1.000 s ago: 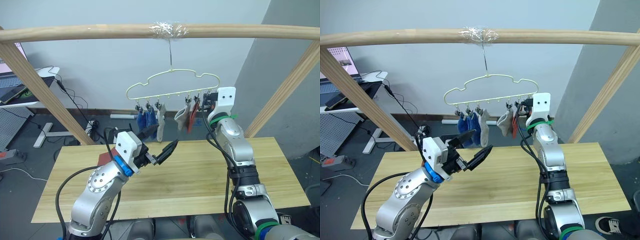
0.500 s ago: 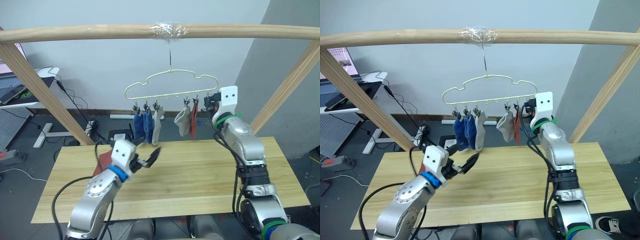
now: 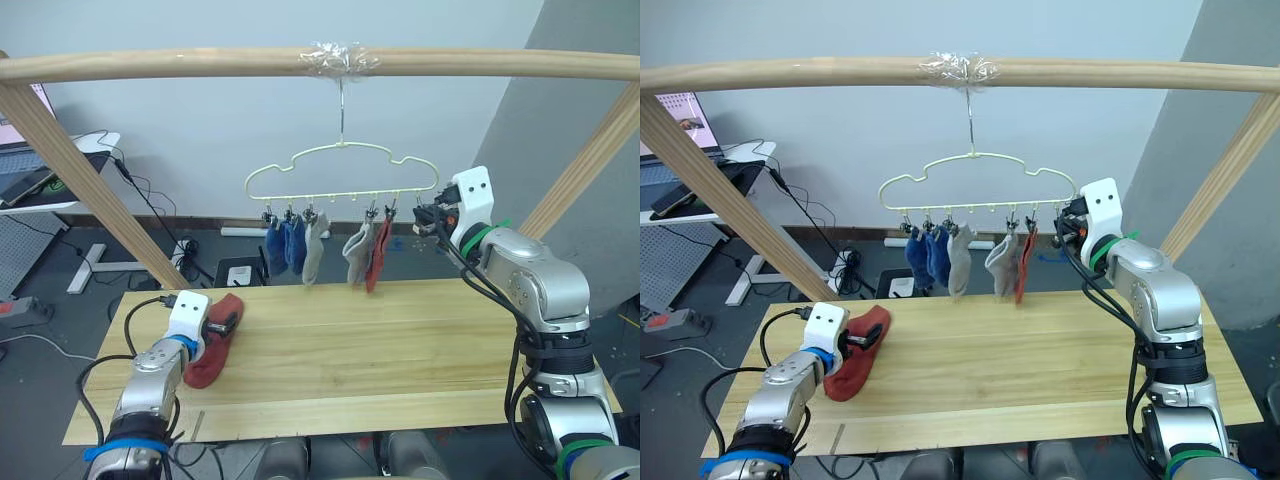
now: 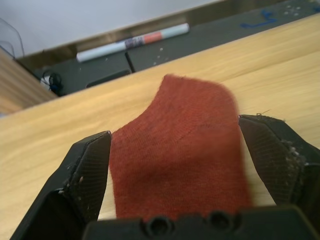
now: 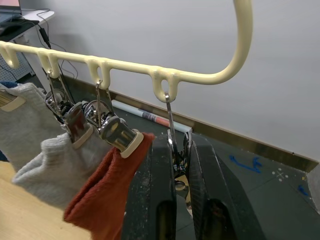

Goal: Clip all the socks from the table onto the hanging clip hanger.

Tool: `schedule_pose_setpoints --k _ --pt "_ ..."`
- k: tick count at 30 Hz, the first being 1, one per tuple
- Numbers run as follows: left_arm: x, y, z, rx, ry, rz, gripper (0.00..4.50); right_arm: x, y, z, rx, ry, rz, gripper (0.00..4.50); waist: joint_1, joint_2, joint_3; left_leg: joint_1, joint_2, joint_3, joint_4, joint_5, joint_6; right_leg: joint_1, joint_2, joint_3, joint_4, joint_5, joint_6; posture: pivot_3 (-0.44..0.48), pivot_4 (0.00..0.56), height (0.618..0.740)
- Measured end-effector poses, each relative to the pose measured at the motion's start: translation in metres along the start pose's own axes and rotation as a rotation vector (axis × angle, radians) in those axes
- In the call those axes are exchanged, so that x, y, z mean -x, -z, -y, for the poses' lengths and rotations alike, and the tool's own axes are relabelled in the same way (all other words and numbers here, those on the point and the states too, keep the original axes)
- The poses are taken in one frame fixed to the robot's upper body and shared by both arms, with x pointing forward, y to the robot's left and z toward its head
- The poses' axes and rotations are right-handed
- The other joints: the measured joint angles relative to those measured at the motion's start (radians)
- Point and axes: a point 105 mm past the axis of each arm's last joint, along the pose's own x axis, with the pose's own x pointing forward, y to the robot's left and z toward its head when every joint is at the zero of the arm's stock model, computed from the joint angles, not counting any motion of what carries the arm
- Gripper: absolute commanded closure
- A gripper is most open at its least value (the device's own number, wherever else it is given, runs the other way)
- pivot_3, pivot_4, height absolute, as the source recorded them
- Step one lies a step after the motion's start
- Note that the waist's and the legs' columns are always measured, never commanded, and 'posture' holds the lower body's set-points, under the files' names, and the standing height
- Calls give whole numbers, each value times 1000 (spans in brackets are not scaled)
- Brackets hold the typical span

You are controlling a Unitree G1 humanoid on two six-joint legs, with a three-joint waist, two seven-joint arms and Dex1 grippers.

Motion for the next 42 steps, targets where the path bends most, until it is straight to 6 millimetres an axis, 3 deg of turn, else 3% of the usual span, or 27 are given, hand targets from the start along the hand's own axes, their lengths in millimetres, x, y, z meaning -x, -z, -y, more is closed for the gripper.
schedule_pose_setpoints --k 6,7,11,22,24,27,30,33,35,38,42 --pt "-6 7 0 61 80 -75 0 1 -1 -5 -9 -4 -8 4479 -4 1 0 1 0 0 0 0 0 0 0 0 1 0 0 -36 164 740" --pt "-5 9 -1 39 81 -85 183 1 -1 -5 -10 0 -8 4479 -7 1 0 2 0 0 0 0 0 1 0 0 2 0 0 -36 164 740" --pt "-2 16 -3 -87 87 -104 1184 0 -1 -5 -15 -1 -7 4479 -16 1 0 5 0 1 0 0 0 2 0 2 2 0 0 -29 168 740" --pt "1 19 10 -208 125 -55 4307 -4 -4 -2 -10 1 10 4479 -20 2 1 6 0 2 -1 0 0 2 0 2 3 0 0 -20 168 740" --pt "2 19 18 -192 151 -36 4452 -4 -5 -1 -7 1 14 4479 -19 3 1 5 0 1 -1 0 0 2 -1 2 3 0 0 -14 167 740" --pt "5 19 41 -178 236 -16 4452 -6 -5 -1 -12 -2 11 4479 -18 3 2 3 0 1 -1 0 0 2 -1 2 1 0 0 -12 165 740" --pt "10 10 78 -144 362 32 4452 -8 -5 -1 -31 -13 -3 4479 -16 3 3 0 0 0 -1 0 0 0 -1 1 0 0 0 -13 163 740" --pt "24 -35 132 -66 531 202 4452 -7 -8 1 -120 -34 -50 4479 -11 3 5 -3 0 -1 0 0 0 -1 -1 0 0 0 0 -17 160 740" --pt "37 -64 158 -55 617 297 4452 -6 -15 3 -192 -37 -70 4479 -10 3 5 -3 0 -1 0 0 0 -2 -1 0 0 0 0 -25 158 740" --pt "55 -95 198 -56 733 408 4452 -3 -22 3 -320 -48 -99 4479 -11 3 5 -2 0 0 0 0 0 -2 -1 0 0 0 0 -35 156 740" --pt "62 -119 241 -56 804 485 4452 -2 -21 -9 -442 -88 -167 4479 -15 3 6 -3 0 0 0 0 0 -2 -1 0 0 0 0 -53 153 740"
